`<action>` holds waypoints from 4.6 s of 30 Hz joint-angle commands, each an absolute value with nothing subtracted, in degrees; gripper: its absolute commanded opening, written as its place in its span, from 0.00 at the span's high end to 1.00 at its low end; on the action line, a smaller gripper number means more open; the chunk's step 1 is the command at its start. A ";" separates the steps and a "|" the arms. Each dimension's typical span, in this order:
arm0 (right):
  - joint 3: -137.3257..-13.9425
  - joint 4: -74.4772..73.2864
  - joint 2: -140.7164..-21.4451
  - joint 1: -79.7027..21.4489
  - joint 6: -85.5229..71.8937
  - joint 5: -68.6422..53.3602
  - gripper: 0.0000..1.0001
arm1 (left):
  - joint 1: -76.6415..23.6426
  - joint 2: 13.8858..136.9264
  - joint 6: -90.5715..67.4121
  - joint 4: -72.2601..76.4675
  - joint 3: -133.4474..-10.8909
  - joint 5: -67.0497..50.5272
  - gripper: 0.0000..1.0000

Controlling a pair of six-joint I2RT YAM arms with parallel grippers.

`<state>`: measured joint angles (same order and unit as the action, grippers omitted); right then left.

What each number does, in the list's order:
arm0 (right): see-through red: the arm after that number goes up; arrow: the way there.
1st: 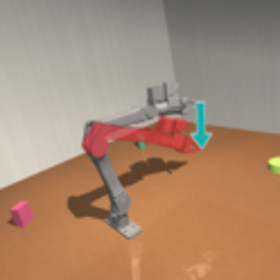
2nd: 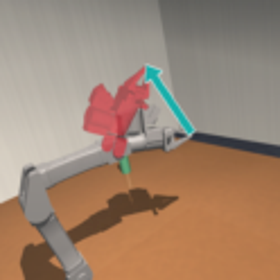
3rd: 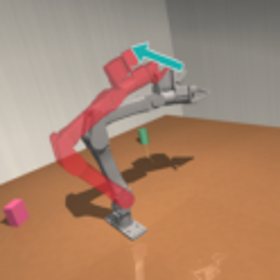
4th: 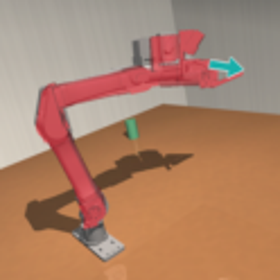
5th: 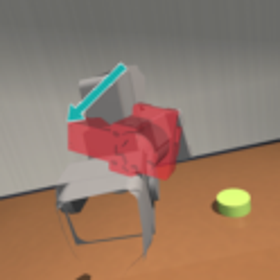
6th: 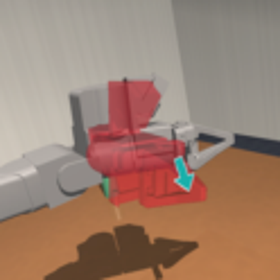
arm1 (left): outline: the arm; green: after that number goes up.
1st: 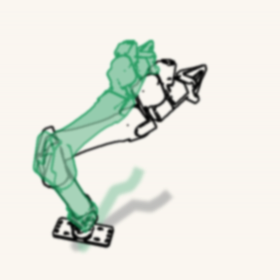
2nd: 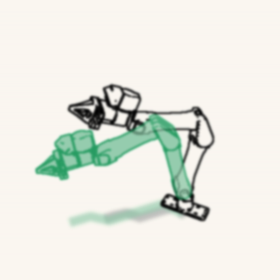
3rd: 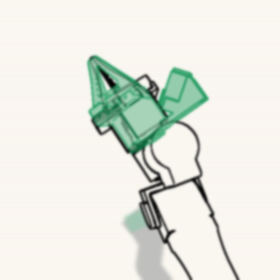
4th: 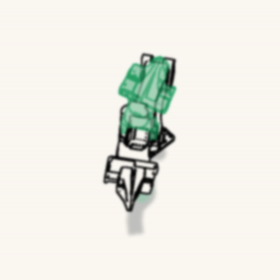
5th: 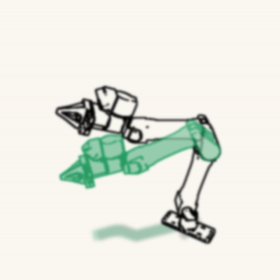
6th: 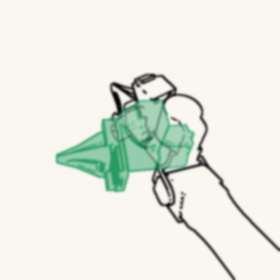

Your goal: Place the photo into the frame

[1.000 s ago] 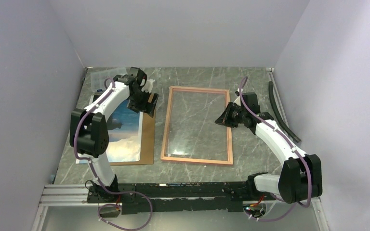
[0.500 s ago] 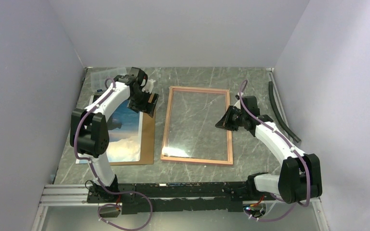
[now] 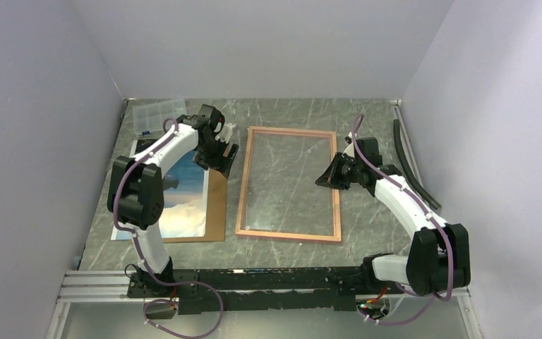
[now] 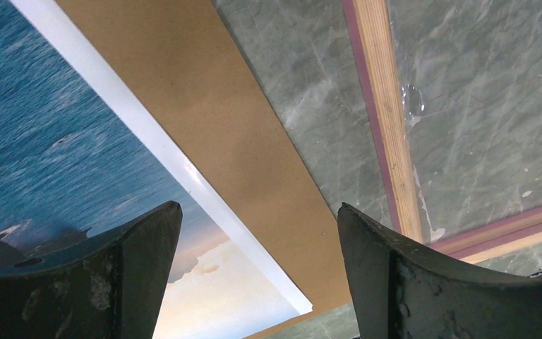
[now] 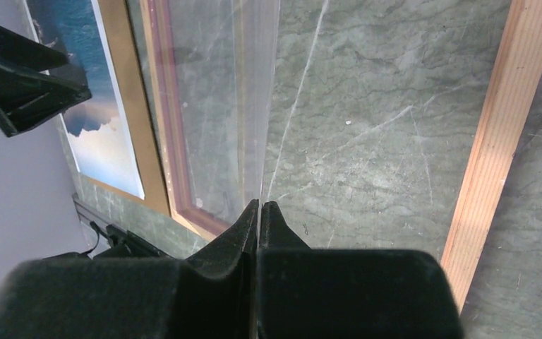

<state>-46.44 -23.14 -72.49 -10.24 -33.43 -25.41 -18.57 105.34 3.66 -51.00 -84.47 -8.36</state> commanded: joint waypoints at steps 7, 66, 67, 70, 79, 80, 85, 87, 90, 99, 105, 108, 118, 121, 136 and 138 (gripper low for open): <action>-48.35 -24.91 -72.12 -9.76 -34.72 -28.18 1.00 | -23.01 107.81 4.27 -47.29 -82.32 -5.29 0.15; -47.89 -10.35 -67.05 -16.79 -43.42 -30.22 1.00 | -22.52 110.77 1.41 -41.94 -78.82 -14.10 0.28; -48.05 -10.21 -66.99 -16.83 -44.25 -30.12 1.00 | -22.17 110.41 1.41 -41.72 -78.50 -14.82 0.28; -48.93 -11.13 -66.48 -16.80 -45.82 -29.18 1.00 | -21.11 109.60 1.41 -41.82 -78.15 -17.38 0.29; -52.08 -17.86 -67.87 -16.79 -40.75 -27.58 0.62 | -18.97 108.29 2.18 -42.77 -78.14 -19.44 0.29; -52.27 -18.21 -68.26 -16.79 -40.37 -27.56 0.52 | -18.76 108.23 2.28 -42.73 -78.01 -19.44 0.30; -54.54 -21.10 -70.22 -16.50 -38.30 -25.12 0.31 | -18.43 107.74 2.59 -42.33 -77.10 -19.08 0.31; -55.32 -22.05 -70.84 -15.91 -37.71 -24.66 0.31 | -18.46 107.47 2.74 -42.35 -77.16 -18.82 0.31; -56.34 -23.50 -71.36 -15.08 -37.02 -23.44 0.31 | -18.47 107.24 3.02 -42.33 -77.05 -18.53 0.32; -55.95 -23.47 -71.38 -13.46 -36.24 -20.43 0.34 | -18.46 107.46 3.43 -42.02 -77.05 -17.98 0.33; -56.30 -22.38 -72.94 -13.03 -36.74 -18.49 0.45 | -18.48 107.79 3.70 -42.07 -77.35 -17.35 0.34; -56.13 -21.52 -73.67 -12.77 -37.75 -16.57 0.65 | -18.46 108.20 3.72 -42.23 -77.54 -17.09 0.34; -54.87 -18.47 -71.92 -12.77 -40.62 -19.31 0.91 | -18.46 108.88 3.15 -39.73 -75.50 -17.77 0.35; -54.63 -17.80 -70.41 -12.75 -42.22 -20.51 0.94 | -18.50 108.33 3.06 -38.18 -74.47 -18.54 0.35; -53.37 -8.60 -68.35 -17.94 -54.85 -23.44 1.00 | -18.40 108.36 1.40 -34.83 -71.87 -20.67 0.39; -53.60 -7.77 -68.59 -18.61 -55.90 -23.16 1.00 | -18.48 108.46 1.20 -34.79 -71.56 -20.95 0.40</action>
